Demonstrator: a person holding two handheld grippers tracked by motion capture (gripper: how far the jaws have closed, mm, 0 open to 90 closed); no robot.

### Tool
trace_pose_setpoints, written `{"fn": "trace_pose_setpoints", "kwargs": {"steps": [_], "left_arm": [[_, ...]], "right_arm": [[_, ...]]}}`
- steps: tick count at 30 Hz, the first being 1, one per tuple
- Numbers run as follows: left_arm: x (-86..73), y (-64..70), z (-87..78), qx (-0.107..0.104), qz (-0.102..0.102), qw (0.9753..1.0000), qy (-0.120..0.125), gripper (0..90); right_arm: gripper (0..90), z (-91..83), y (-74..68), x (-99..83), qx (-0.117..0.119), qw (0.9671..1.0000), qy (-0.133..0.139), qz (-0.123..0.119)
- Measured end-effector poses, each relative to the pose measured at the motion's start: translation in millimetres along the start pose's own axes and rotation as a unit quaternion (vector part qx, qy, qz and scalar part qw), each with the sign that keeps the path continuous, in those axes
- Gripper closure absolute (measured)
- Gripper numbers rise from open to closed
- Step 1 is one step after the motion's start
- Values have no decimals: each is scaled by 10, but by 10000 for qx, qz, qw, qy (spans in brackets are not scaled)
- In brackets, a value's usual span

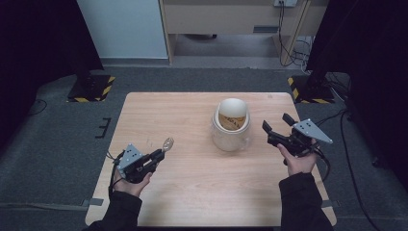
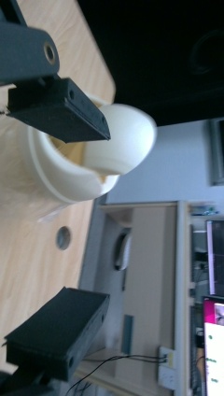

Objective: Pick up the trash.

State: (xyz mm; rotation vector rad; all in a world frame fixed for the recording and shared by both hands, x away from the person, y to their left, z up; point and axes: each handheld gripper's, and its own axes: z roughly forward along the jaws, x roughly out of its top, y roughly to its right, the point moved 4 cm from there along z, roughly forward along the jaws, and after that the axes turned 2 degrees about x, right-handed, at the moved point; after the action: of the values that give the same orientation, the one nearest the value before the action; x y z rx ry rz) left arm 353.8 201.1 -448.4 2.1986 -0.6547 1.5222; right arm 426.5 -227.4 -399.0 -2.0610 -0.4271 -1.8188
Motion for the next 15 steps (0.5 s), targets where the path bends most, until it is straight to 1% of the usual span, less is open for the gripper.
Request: {"fn": "trace_pose_setpoints", "kwargs": {"steps": [1, 2, 4, 5, 6, 7, 8, 9, 10, 12, 15], "left_arm": [[28, 16, 0, 0, 48, 10000, 56, 794], [54, 30, 2, -1, 88, 9999, 107, 794], [103, 55, 9, -22, 121, 9997, 197, 795], [128, 68, 19, -28, 135, 9996, 239, 794], [155, 81, 33, -39, 145, 9995, 282, 794], [213, 116, 74, -78, 188, 9992, 342, 794], [213, 116, 74, -78, 188, 9992, 342, 795], [244, 140, 95, -97, 212, 9989, 401, 795], [274, 169, 118, -128, 228, 9987, 443, 795], [329, 236, 155, -190, 313, 9979, 534, 795], [399, 339, 194, -281, 407, 9966, 663, 795]], "right_arm": [[190, -4, -12, 19, 45, 10000, -11, -14], [217, -15, -43, 62, 144, 9999, 61, -24], [220, -20, -61, 84, 189, 9998, 90, -3], [239, -26, -77, 106, 224, 9997, 113, 4], [254, -37, -123, 150, 401, 9990, 143, 108], [258, -43, -144, 172, 433, 9986, 234, 185], [258, -43, -144, 172, 433, 9986, 234, 185], [265, -50, -166, 191, 487, 9981, 263, 254], [265, -54, -187, 210, 532, 9979, 238, 271], [266, -68, -224, 252, 558, 9980, 216, 219], [270, -90, -271, 315, 650, 9971, 246, 306]]}}
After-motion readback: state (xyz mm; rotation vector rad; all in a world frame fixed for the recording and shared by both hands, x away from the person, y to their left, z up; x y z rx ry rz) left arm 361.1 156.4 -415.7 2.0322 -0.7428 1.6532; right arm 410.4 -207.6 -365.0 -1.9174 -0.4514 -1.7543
